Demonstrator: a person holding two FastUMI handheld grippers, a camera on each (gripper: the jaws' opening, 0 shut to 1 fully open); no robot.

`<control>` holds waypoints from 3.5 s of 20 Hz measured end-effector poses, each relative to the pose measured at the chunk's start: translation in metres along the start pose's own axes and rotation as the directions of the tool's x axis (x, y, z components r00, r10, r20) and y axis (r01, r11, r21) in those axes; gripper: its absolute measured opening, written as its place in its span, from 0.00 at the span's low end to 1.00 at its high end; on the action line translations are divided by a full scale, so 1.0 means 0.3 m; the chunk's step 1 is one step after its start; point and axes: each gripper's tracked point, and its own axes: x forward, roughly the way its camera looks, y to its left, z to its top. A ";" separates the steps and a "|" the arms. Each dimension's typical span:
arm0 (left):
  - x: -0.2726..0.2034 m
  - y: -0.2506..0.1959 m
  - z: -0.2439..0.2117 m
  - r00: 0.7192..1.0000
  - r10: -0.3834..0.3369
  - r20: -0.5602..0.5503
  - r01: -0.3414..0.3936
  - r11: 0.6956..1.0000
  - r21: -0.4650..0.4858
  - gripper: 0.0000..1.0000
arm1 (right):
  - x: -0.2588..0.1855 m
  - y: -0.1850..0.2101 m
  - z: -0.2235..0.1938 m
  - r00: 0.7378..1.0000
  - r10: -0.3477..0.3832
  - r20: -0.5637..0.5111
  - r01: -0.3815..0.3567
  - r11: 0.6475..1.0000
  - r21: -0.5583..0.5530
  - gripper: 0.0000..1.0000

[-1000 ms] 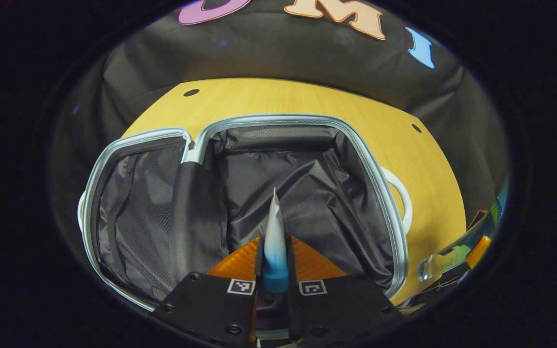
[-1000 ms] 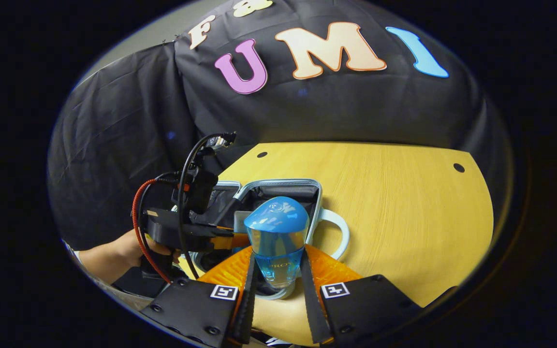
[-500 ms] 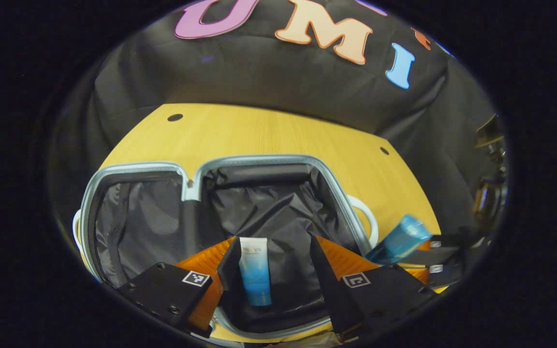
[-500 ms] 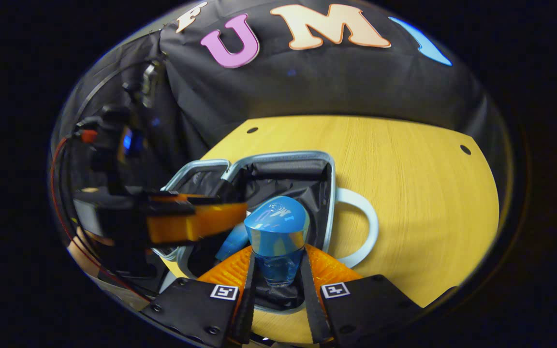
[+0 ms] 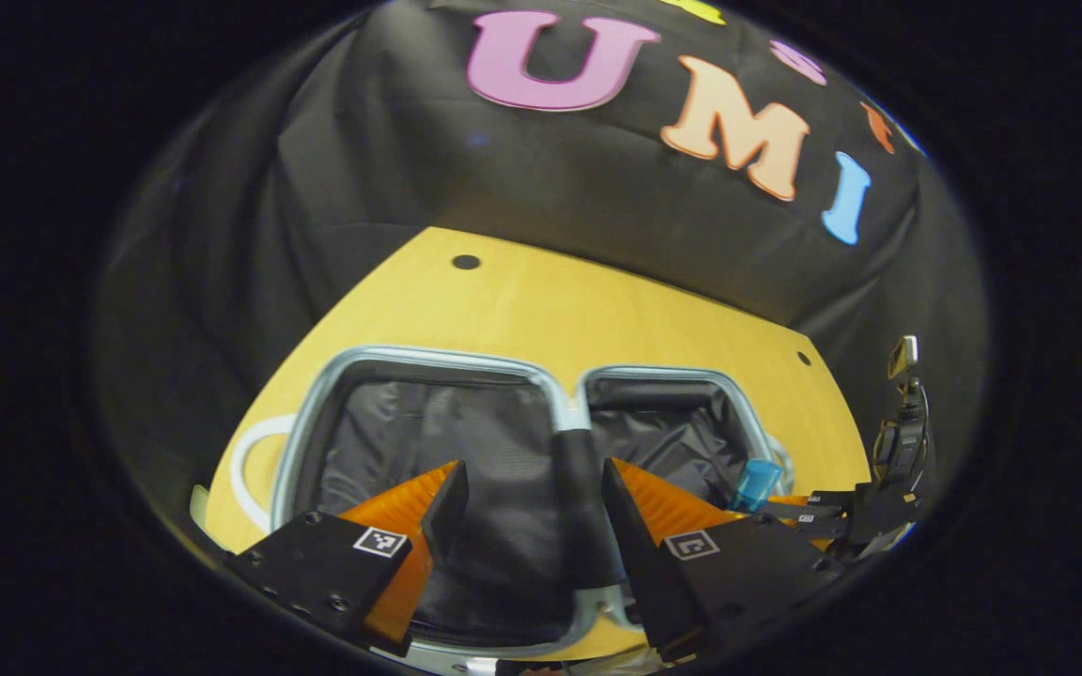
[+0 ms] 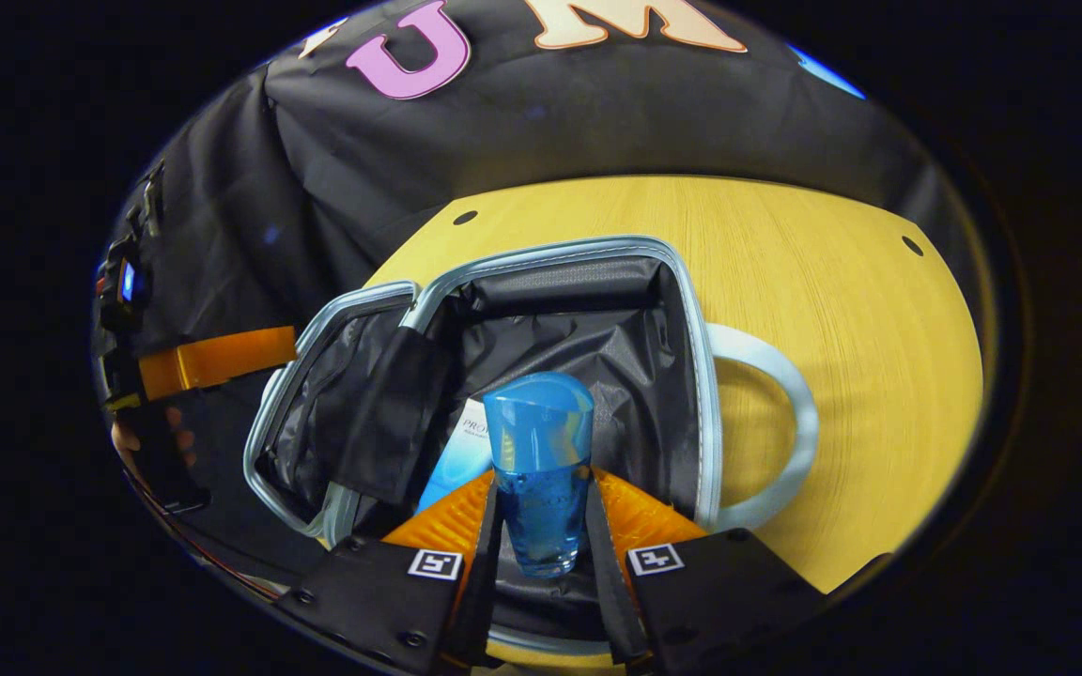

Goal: First open the suitcase, pack the skin care products into it, and then close the suitcase.

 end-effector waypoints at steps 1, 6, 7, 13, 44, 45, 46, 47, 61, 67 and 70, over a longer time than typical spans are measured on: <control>-0.012 0.061 0.011 1.000 0.026 0.007 -0.025 1.000 -0.011 0.84 | 0.006 0.002 0.023 1.000 -0.009 0.022 0.009 1.000 -0.009 0.48; -0.058 0.371 0.043 0.985 0.168 0.029 -0.166 0.983 -0.080 0.83 | -0.003 0.043 0.133 0.993 -0.010 0.120 0.017 0.998 -0.057 0.85; -0.060 0.432 0.042 0.980 0.195 0.027 -0.192 0.977 -0.096 0.84 | -0.011 0.055 0.149 0.990 -0.009 0.139 0.019 0.998 -0.068 0.92; -0.027 0.696 -0.011 0.958 0.287 -0.028 -0.286 0.936 -0.207 0.84 | -0.039 0.097 0.205 0.980 -0.006 0.198 0.025 0.995 -0.094 0.98; -0.304 0.325 0.276 0.942 0.299 0.155 -0.308 0.951 0.033 0.01 | -0.370 -0.189 0.285 0.893 -0.020 0.449 0.097 0.984 -0.149 0.94; -0.321 0.294 0.283 0.943 0.289 0.166 -0.297 0.954 0.026 0.01 | -0.381 -0.198 0.283 0.892 -0.015 0.451 0.096 0.983 -0.157 0.98; -0.335 0.257 0.298 0.945 0.277 0.176 -0.283 0.959 0.013 0.01 | -0.388 -0.208 0.278 0.893 -0.011 0.451 0.094 0.982 -0.162 0.98; -0.349 0.215 0.317 0.947 0.258 0.191 -0.264 0.965 0.004 0.01 | -0.398 -0.218 0.274 0.892 -0.006 0.452 0.091 0.982 -0.166 0.98; -0.390 -0.444 0.415 0.951 -0.099 0.293 0.064 0.990 0.128 0.02 | -0.551 -0.440 0.261 0.868 -0.068 0.491 0.138 0.985 -0.107 0.98; -0.323 -0.686 0.380 0.935 -0.245 0.257 0.217 0.967 0.131 0.02 | -0.611 -0.520 0.234 0.860 -0.101 0.501 0.166 0.982 -0.088 0.98; -0.281 -0.787 0.331 0.930 -0.299 0.215 0.272 0.951 0.144 0.02 | -0.640 -0.572 0.216 0.858 -0.128 0.497 0.183 0.981 -0.064 0.98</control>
